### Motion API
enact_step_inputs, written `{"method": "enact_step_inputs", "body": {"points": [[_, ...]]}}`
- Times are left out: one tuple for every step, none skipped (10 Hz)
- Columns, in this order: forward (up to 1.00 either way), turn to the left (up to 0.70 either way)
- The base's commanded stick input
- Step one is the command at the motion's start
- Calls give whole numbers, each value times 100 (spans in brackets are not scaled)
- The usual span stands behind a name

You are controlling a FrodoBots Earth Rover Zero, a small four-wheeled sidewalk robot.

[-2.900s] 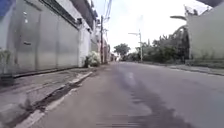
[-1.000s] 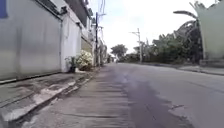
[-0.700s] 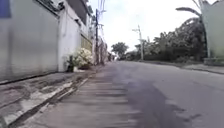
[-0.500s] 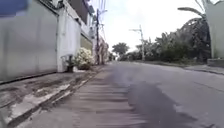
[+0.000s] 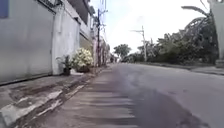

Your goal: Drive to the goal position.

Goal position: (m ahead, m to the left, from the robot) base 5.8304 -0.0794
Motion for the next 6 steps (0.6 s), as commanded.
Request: {"method": "enact_step_inputs", "body": {"points": [[100, -40], [100, -40], [100, -40], [100, -40], [100, -40], [100, -40]]}}
